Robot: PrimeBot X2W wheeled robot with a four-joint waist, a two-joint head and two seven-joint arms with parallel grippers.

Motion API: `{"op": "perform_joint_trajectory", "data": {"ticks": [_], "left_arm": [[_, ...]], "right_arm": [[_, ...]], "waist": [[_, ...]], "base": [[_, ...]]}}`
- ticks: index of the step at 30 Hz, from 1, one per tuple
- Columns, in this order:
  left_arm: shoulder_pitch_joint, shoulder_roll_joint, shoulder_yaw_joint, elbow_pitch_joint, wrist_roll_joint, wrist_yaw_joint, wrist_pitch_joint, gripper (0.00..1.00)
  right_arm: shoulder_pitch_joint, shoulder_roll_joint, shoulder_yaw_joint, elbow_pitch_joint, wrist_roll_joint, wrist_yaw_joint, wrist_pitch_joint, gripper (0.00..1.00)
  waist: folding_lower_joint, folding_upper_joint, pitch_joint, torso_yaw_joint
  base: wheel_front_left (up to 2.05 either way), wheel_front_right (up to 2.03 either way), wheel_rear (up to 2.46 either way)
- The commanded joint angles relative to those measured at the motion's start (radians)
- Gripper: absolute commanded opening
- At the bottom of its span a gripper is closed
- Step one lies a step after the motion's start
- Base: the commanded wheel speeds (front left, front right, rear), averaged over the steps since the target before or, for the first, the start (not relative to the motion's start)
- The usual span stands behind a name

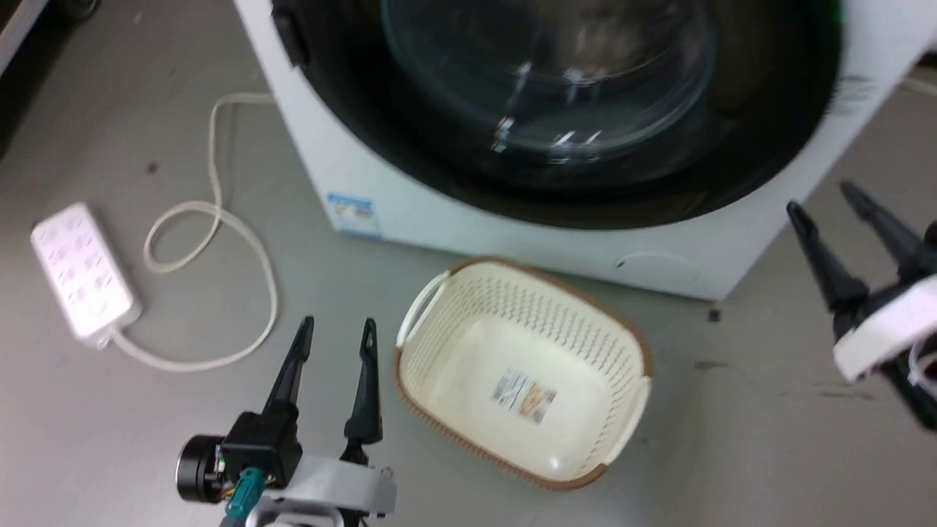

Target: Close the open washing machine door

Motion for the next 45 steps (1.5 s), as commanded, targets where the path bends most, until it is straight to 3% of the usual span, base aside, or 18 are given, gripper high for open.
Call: {"op": "perform_joint_trajectory", "data": {"ticks": [1, 3, 6, 13, 20, 25, 35, 36, 45], "left_arm": [[0.016, 0.0, 0.008, 0.006, -0.004, -0.007, -0.005, 1.0], [0.037, 0.0, 0.029, 0.017, -0.004, -0.024, -0.005, 1.0], [0.052, 0.0, 0.045, 0.022, -0.005, -0.032, -0.005, 1.0], [0.091, 0.0, 0.078, 0.043, 0.004, -0.069, -0.005, 1.0], [0.106, 0.0, 0.089, 0.063, 0.009, -0.091, -0.005, 1.0], [0.111, 0.0, 0.091, 0.109, 0.031, -0.107, -0.005, 1.0], [0.104, 0.0, 0.089, 0.161, 0.011, -0.126, -0.005, 1.0], [0.102, -0.001, 0.088, 0.16, 0.012, -0.123, 0.001, 0.0], [0.1, -0.001, 0.094, 0.15, 0.021, -0.121, 0.017, 0.0]], "right_arm": [[0.044, 0.018, -0.035, -0.026, -0.023, -0.001, -0.004, 1.0], [0.154, 0.065, -0.131, -0.106, -0.105, -0.001, -0.004, 1.0], [0.223, 0.101, -0.189, -0.165, -0.175, -0.001, -0.004, 1.0], [0.467, 0.288, -0.406, -0.336, -0.355, -0.001, -0.004, 1.0], [0.63, 0.443, -0.482, -0.399, -0.475, -0.001, -0.004, 1.0], [0.667, 0.48, -0.489, -0.397, -0.51, -0.001, -0.004, 1.0], [0.663, 0.489, -0.5, -0.397, -0.514, -0.001, -0.004, 1.0], [0.659, 0.484, -0.498, -0.393, -0.512, 0.0, 0.0, 0.0], [0.654, 0.488, -0.494, -0.398, -0.519, 0.0, 0.016, 0.0]], "waist": [[0.0001, -0.0001, -0.067, -0.061], [0.0001, -0.0001, -0.105, -0.092], [0.0001, -0.0001, -0.125, -0.111], [0.0001, -0.0001, -0.173, -0.138], [0.0001, -0.0001, -0.2, -0.137], [0.0001, -0.0001, -0.211, -0.141], [0.0001, -0.0001, -0.213, -0.142], [0.0002, -0.0001, -0.214, -0.143], [0.0002, -0.0001, -0.214, -0.144]], "base": [[0.0, 0.0, 0.0], [0.0, 0.0, 0.0], [0.0, 0.0, 0.0], [0.0, 0.0, 0.0], [0.0, 0.0, 0.0], [0.0, 0.0, 0.0], [0.0, 0.0, 0.0], [0.0, 0.0, 0.0], [0.0, 0.0, 0.0]]}}
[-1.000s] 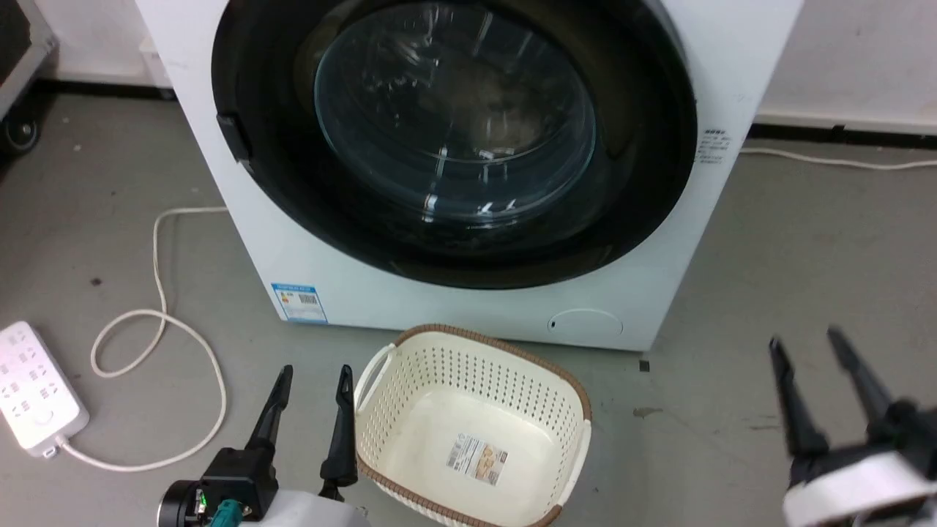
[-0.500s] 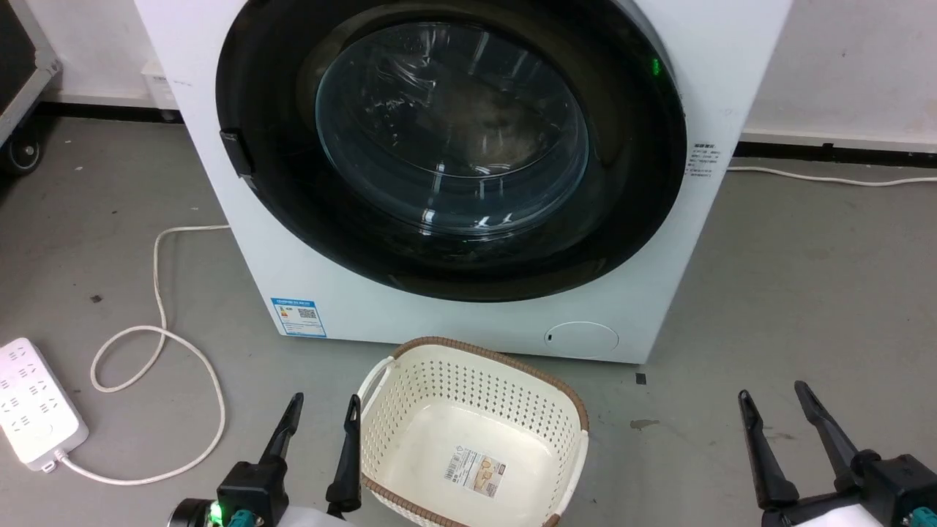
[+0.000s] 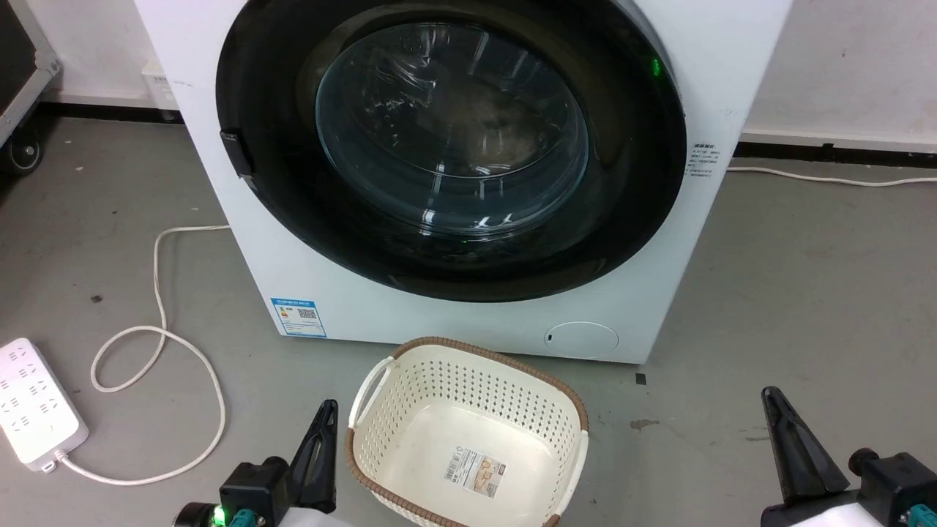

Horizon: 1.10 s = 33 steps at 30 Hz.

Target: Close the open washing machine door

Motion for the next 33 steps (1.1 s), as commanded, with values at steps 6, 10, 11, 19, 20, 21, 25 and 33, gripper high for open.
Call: {"op": "perform_joint_trajectory", "data": {"ticks": [6, 10, 11, 19, 20, 21, 25, 33], "left_arm": [[-0.004, 0.0, 0.011, -0.017, 0.017, 0.005, 0.02, 0.0], [-0.005, 0.0, 0.015, -0.023, 0.022, 0.006, 0.028, 0.0], [-0.005, 0.0, 0.016, -0.024, 0.023, 0.006, 0.03, 0.0], [-0.007, 0.0, 0.023, -0.035, 0.032, 0.009, 0.047, 0.0], [-0.008, 0.0, 0.024, -0.036, 0.033, 0.009, 0.049, 0.0], [-0.008, 0.0, 0.025, -0.037, 0.034, 0.009, 0.051, 0.0], [-0.009, 0.0, 0.028, -0.043, 0.039, 0.01, 0.059, 0.0], [-0.011, 0.0, 0.035, -0.053, 0.048, 0.013, 0.075, 0.0]], "right_arm": [[-0.009, 0.008, 0.004, -0.01, -0.014, 0.0, 0.02, 0.0], [-0.011, 0.01, 0.006, -0.012, -0.018, 0.0, 0.029, 0.0], [-0.012, 0.011, 0.006, -0.013, -0.019, 0.0, 0.031, 0.0], [-0.016, 0.015, 0.009, -0.018, -0.027, 0.0, 0.047, 0.0], [-0.017, 0.016, 0.009, -0.019, -0.028, 0.0, 0.049, 0.0], [-0.017, 0.016, 0.01, -0.019, -0.029, 0.0, 0.051, 0.0], [-0.02, 0.018, 0.011, -0.022, -0.033, 0.0, 0.059, 0.0], [-0.024, 0.023, 0.014, -0.027, -0.041, 0.0, 0.076, 0.0]], "waist": [[0.0, -0.0001, 0.0, -0.001], [0.0, -0.0001, -0.001, -0.001], [0.0, -0.0001, -0.001, -0.001], [0.0, -0.0001, -0.001, -0.002], [0.0, -0.0001, -0.001, -0.002], [0.0, -0.0001, -0.001, -0.003], [0.0, -0.0001, -0.001, -0.003], [0.0, -0.0001, -0.002, -0.004]], "base": [[0.0, 0.0, 0.0], [0.0, 0.0, 0.0], [0.0, 0.0, 0.0], [0.0, 0.0, 0.0], [0.0, 0.0, 0.0], [0.0, 0.0, 0.0], [0.0, 0.0, 0.0], [0.0, 0.0, 0.0]]}}
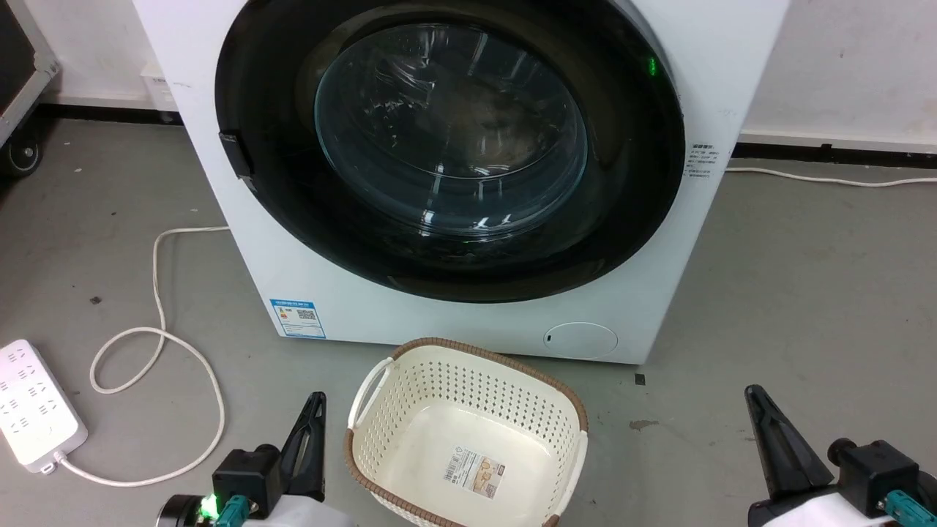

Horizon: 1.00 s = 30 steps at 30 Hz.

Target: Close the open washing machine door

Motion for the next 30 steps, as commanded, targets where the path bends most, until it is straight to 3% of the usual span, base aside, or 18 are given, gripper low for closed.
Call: {"op": "perform_joint_trajectory", "data": {"ticks": [1, 30], "left_arm": [[-0.01, 0.001, 0.006, -0.008, 0.012, 0.004, 0.007, 0.0], [-0.018, 0.001, 0.033, -0.049, 0.048, 0.014, 0.07, 0.0]], "right_arm": [[-0.015, 0.006, 0.001, -0.009, -0.01, 0.0, 0.005, 0.0], [-0.033, 0.023, 0.012, -0.029, -0.041, 0.0, 0.069, 0.0]], "waist": [[-0.0001, 0.0, 0.0, 0.0], [-0.0001, 0.0, -0.002, -0.003]], "base": [[0.0, 0.0, 0.0], [0.0, 0.0, 0.0]]}}
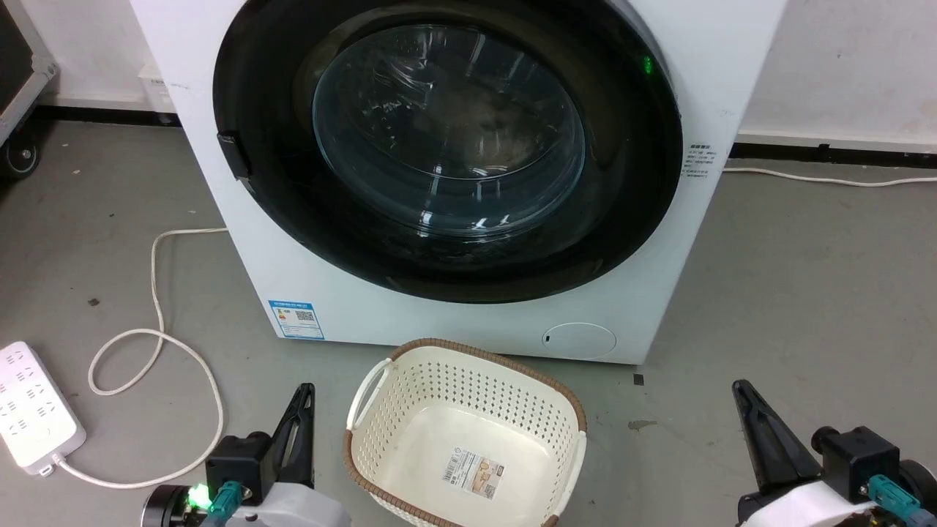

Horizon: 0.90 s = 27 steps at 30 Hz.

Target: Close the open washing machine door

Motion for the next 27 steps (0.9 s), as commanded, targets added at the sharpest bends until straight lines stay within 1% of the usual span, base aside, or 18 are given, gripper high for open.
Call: {"op": "perform_joint_trajectory", "data": {"ticks": [1, 27], "left_arm": [[-0.012, 0.001, 0.005, -0.008, 0.007, 0.005, 0.005, 0.0], [-0.018, 0.001, 0.028, -0.042, 0.037, 0.013, 0.058, 0.0]], "right_arm": [[-0.019, 0.008, 0.003, -0.009, -0.01, 0.0, 0.006, 0.0], [-0.034, 0.022, 0.012, -0.026, -0.036, -0.001, 0.059, 0.0]], "waist": [[0.0, -0.0001, 0.0, 0.0], [-0.0001, -0.0001, -0.001, -0.003]], "base": [[0.0, 0.0, 0.0], [0.0, 0.0, 0.0]]}}
